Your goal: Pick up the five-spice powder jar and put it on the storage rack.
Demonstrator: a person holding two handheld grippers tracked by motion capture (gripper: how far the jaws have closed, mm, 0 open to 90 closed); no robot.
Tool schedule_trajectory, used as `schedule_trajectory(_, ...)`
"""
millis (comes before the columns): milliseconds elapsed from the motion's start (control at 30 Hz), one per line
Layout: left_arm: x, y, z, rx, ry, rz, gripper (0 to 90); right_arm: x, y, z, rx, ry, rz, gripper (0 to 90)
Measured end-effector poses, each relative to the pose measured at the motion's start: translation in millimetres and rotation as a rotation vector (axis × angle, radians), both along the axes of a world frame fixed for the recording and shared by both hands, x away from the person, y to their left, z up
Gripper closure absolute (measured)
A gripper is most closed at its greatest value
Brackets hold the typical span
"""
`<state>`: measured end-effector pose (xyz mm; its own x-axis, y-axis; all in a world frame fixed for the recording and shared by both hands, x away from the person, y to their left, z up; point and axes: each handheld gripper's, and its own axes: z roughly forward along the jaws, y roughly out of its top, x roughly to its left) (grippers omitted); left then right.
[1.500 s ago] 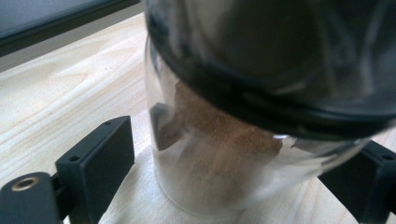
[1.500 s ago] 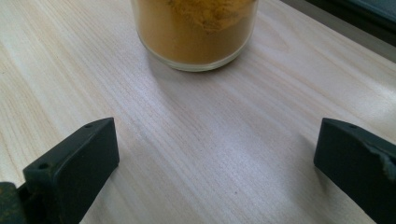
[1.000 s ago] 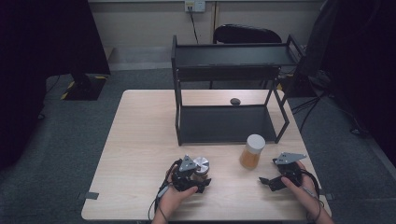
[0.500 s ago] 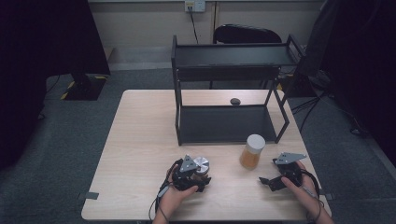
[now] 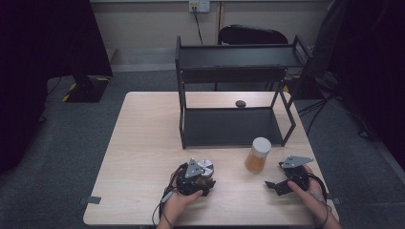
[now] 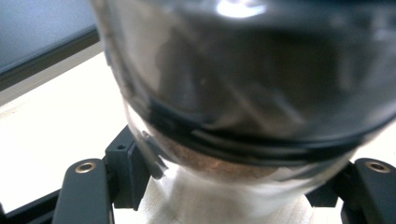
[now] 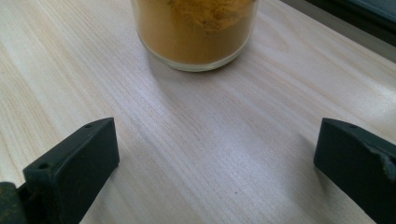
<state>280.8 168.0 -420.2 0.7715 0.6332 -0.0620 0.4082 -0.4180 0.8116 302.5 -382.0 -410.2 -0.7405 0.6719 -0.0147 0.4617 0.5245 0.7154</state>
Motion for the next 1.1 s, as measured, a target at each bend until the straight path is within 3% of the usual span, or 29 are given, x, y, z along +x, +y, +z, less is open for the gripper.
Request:
schedule_trajectory(400, 6.7, -3.0, 8.6, 0.002, -0.007, 0.007, 31.4, 0.0, 0.0, 0.0, 0.000, 0.000, 0.000, 0.0)
schedule_trajectory(567, 11.6, -2.1, 11.7, -0.019, -0.005, 0.014, 31.5, 0.0, 0.0, -0.1, 0.001, 0.000, 0.000, 0.0)
schedule_trajectory(633, 16.4, -1.3, 13.8, -0.035, -0.001, 0.024, 31.5, 0.0, 0.0, 0.0, 0.000, 0.000, 0.000, 0.0)
schedule_trajectory(1100, 38.8, -9.9, 34.5, -0.042, -0.007, 0.018, 31.5, 0.0, 0.0, 0.0, 0.000, 0.000, 0.000, 0.0)
